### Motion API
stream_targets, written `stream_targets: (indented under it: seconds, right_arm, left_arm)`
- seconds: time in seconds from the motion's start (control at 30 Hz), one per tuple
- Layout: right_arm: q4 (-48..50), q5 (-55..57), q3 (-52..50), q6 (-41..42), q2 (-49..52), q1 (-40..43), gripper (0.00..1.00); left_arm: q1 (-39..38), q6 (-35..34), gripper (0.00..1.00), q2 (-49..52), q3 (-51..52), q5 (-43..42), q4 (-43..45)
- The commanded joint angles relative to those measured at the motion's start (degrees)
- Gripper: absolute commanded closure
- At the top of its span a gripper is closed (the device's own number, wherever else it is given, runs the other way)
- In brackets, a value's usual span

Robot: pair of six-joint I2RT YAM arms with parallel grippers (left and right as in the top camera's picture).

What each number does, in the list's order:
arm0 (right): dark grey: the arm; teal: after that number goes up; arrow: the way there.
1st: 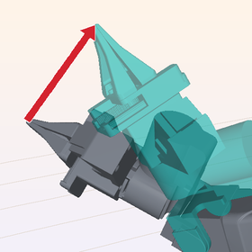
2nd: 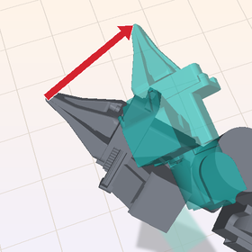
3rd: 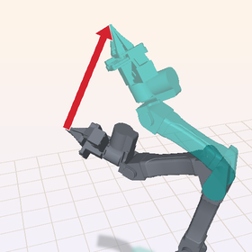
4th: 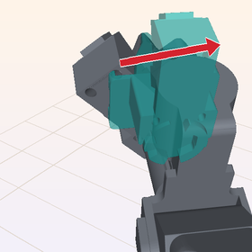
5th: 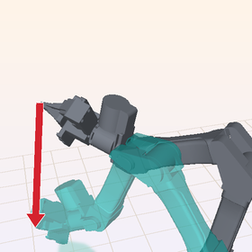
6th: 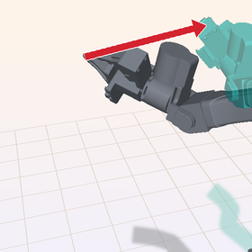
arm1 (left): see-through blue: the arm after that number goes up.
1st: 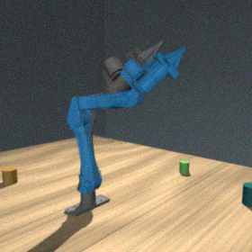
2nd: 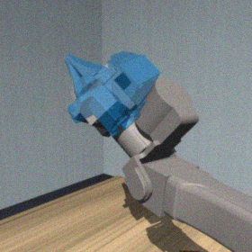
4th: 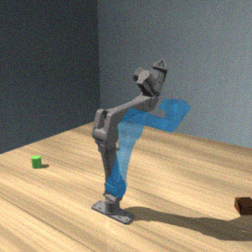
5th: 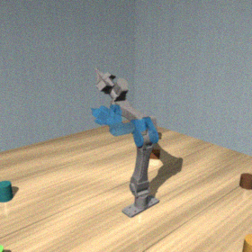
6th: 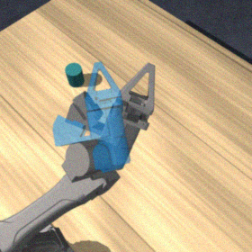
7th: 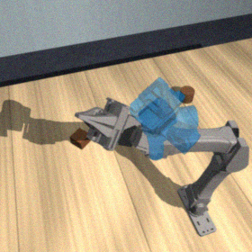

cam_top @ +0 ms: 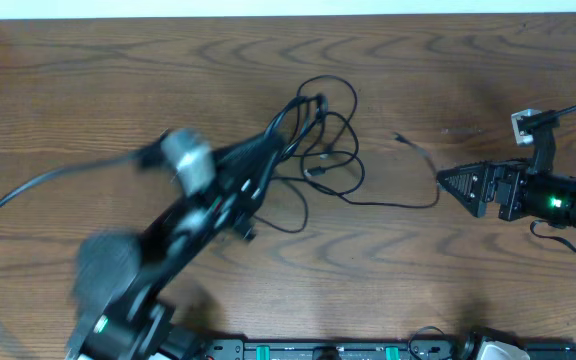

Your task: Untangle cables

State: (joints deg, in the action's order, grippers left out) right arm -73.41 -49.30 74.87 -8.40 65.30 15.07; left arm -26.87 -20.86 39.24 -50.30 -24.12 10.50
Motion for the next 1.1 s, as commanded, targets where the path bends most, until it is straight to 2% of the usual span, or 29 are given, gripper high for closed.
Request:
stream_targets:
  seconds: [0.0,0.1,0.2,0.27,0.4,0.57,0.8,0.87,1.07]
  right_arm:
    - [0.9,2.4,-0.3,1.6,0.0,-0.5,0.01]
    - [3.1,2.4,-0.3,4.2,0.4,-0.5,0.01]
    - [5.0,2.2,-0.3,9.0,1.1,-0.5,0.01]
    - [5.9,2.1,-0.4,12.0,1.6,-1.2,0.01]
    - [6.0,2.2,-0.8,12.7,3.0,-4.9,0.01]
    - [6.5,-1.2,-3.2,12.6,4.7,-13.0,0.01]
    - [11.7,1.1,-7.4,13.3,5.9,-22.4,0.01]
    - [14.2,1.1,-8.3,16.1,5.9,-23.6,0.01]
    - [26.6,1.1,-12.8,32.7,6.0,-28.9,0.01]
  left_arm:
    - [0.2,7.2,0.92,-6.7,-0.6,2.5,-1.7]
    - [0.2,7.3,0.92,-9.9,-0.6,10.6,-7.0]
    - [0.1,7.3,0.92,-10.7,-0.6,15.0,-10.4]
    - [0.1,7.3,0.93,-10.4,-0.6,16.1,-11.0]
    - [0.1,7.3,0.92,-9.6,-0.6,16.3,-10.5]
    - [0.1,7.3,0.92,-9.2,-0.6,16.3,-10.5]
    - [0.1,7.3,0.92,-9.2,-0.6,16.3,-10.5]
    - [0.1,7.3,0.92,-9.2,-0.6,16.8,-10.5]
    - [0.1,7.3,0.92,-9.1,-0.6,18.9,-10.5]
